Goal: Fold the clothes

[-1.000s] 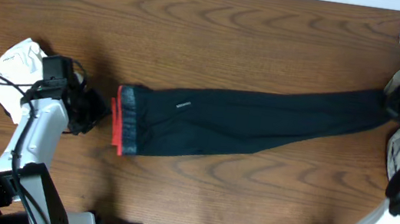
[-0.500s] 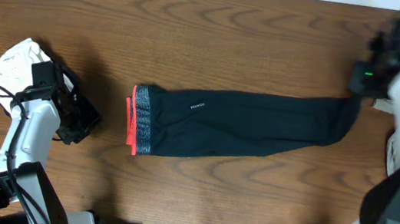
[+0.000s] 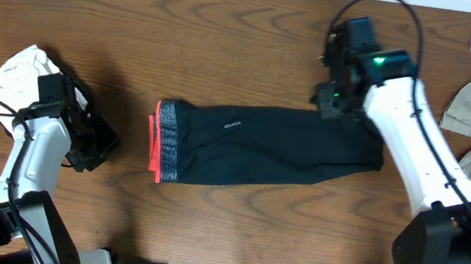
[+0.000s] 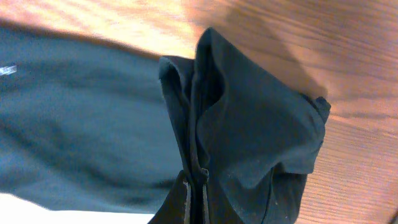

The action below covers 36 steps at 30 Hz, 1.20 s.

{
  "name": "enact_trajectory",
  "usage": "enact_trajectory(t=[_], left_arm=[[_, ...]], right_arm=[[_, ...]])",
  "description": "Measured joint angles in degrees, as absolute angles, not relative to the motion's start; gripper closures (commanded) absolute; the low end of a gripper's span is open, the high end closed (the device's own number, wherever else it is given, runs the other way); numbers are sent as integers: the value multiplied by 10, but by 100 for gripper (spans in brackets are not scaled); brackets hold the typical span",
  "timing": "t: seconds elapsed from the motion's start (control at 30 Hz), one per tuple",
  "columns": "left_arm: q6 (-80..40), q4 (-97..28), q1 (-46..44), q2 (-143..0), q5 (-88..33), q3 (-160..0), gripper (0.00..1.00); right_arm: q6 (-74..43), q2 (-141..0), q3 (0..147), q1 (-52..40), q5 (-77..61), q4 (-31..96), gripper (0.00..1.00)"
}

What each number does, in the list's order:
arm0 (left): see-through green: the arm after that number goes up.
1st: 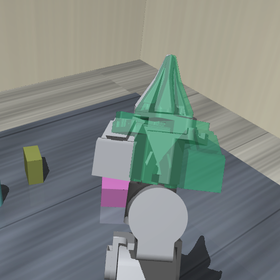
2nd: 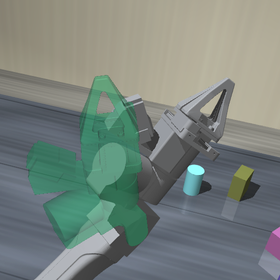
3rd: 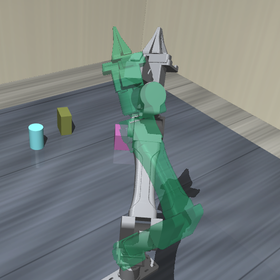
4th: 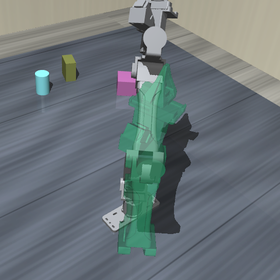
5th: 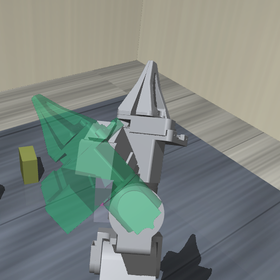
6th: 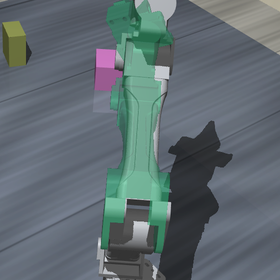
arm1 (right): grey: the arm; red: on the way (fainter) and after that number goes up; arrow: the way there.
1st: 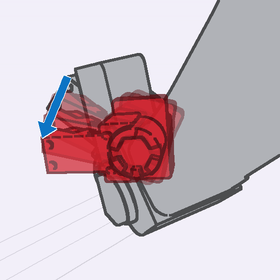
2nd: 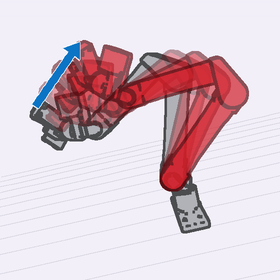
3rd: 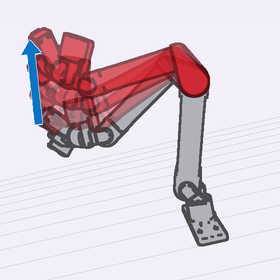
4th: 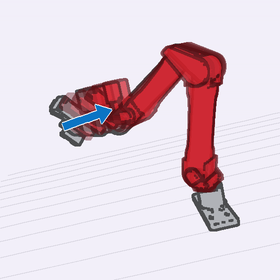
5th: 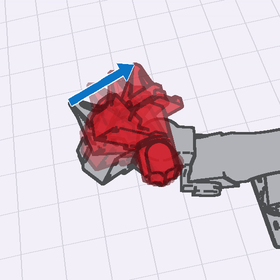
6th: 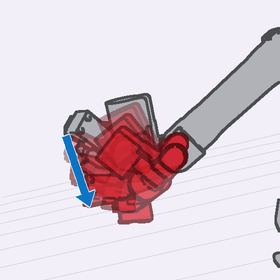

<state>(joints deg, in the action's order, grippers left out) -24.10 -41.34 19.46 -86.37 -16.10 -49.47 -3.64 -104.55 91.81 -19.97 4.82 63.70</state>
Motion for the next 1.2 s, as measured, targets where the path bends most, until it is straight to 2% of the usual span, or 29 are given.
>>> enact_trajectory(t=[0.13,0.93,0.97,1.0,1.07,1.1,1.13,1.2], left_arm=[[-240,-420,195,-864,-161,-495,47],[-240,-425,195,-864,-161,-495,47],[-240,-425,195,-864,-161,-495,47],[-240,-425,195,-864,-161,-495,47],[-240,-425,195,-864,-161,-495,47],[-240,-425,195,-864,-161,-495,47],[-240,-425,195,-864,-161,-495,47],[-240,-427,195,-864,-161,-495,47]], right_arm=[[-44,-1046,918,-243,49,638,98],[-77,-1046,848,-338,37,614,96],[-79,-1046,848,-340,36,613,94],[-82,-1046,848,-343,35,613,87],[-86,-1046,848,-347,33,612,63],[-90,-1046,848,-348,31,612,56],[-91,-1046,848,-350,30,612,52],[-90,-1046,848,-353,25,613,51]])
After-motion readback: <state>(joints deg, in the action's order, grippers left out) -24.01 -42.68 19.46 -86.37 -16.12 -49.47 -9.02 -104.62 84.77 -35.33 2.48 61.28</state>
